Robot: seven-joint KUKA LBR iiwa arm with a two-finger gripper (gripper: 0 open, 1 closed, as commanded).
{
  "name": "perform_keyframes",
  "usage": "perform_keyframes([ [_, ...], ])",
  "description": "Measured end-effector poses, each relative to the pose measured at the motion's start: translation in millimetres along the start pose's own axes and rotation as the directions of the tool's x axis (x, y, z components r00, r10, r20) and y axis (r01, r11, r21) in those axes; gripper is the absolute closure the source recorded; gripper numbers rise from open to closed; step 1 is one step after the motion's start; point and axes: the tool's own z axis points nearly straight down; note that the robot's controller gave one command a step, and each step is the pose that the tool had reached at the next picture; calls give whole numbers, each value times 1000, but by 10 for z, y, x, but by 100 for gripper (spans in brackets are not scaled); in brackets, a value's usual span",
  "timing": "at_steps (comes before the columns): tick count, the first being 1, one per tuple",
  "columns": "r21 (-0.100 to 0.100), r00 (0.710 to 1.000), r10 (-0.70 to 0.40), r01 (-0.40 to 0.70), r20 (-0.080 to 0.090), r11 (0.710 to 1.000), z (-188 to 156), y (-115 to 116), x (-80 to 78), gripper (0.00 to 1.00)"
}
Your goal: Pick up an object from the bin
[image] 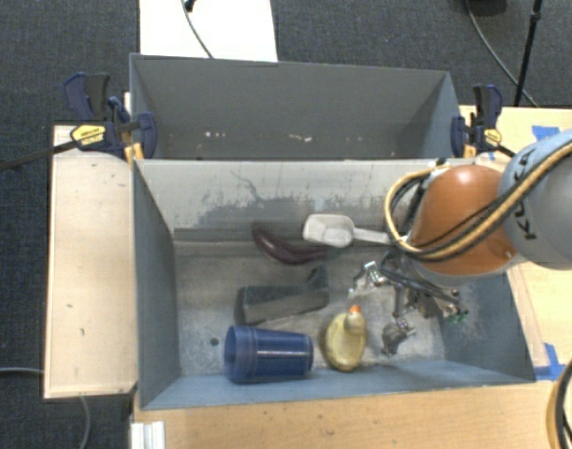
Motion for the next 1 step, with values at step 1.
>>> perform_keyframes([
  [1,1,996,-85,85,7,996,2,853,-359,100],
])
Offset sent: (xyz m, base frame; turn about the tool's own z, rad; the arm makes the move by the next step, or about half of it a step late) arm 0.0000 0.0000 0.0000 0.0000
